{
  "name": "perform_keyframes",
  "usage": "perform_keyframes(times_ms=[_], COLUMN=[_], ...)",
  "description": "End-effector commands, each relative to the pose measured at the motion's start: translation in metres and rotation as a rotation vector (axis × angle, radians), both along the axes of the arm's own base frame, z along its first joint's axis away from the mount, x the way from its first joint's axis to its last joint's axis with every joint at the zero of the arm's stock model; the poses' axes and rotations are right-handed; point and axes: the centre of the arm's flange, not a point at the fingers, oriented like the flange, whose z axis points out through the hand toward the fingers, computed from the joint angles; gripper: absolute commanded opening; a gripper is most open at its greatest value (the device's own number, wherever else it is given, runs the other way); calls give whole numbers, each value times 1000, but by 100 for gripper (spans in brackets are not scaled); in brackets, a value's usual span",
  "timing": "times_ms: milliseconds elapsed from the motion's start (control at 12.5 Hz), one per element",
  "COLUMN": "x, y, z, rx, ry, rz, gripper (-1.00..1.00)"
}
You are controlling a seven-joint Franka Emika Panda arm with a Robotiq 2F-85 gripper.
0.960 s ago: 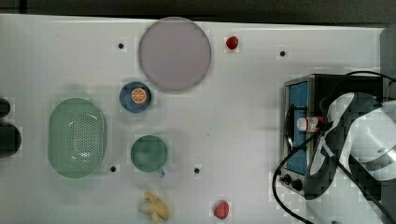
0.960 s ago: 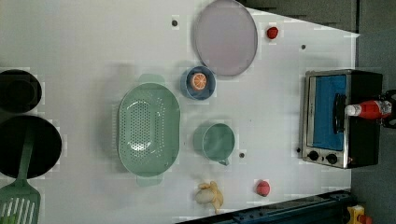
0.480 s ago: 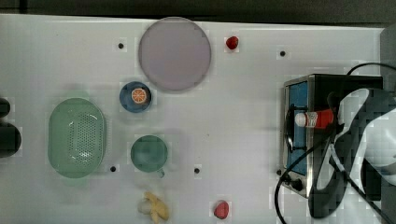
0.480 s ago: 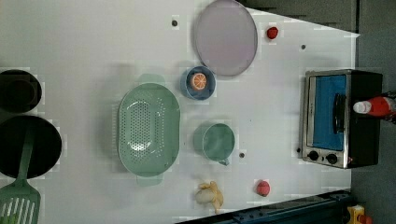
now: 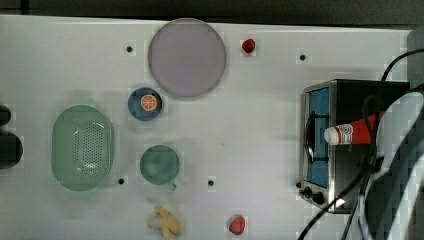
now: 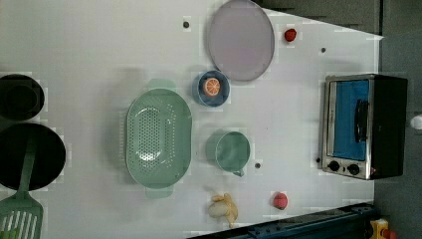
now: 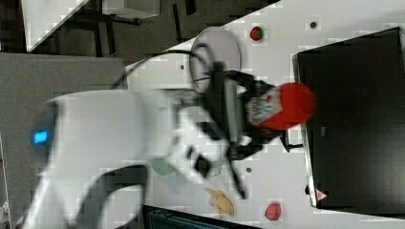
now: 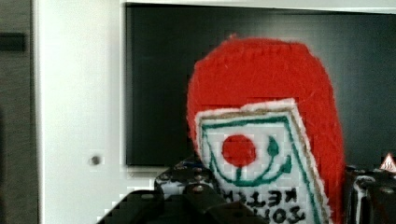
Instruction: Pick Ketchup from oven and place it on table.
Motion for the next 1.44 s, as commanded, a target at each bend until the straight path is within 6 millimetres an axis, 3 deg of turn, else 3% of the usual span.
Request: perform_keyframes(times_ms=[80,400,640,880,1440], x=[41,48,48,41,14], y=[120,231,293,326,328], z=[47,65,45,-12,-188], rx=[36,106,132,163,147], ry=[-13,39,85,177,177], rz=[233,416,526,530,511], gripper=[27,27,27,27,27])
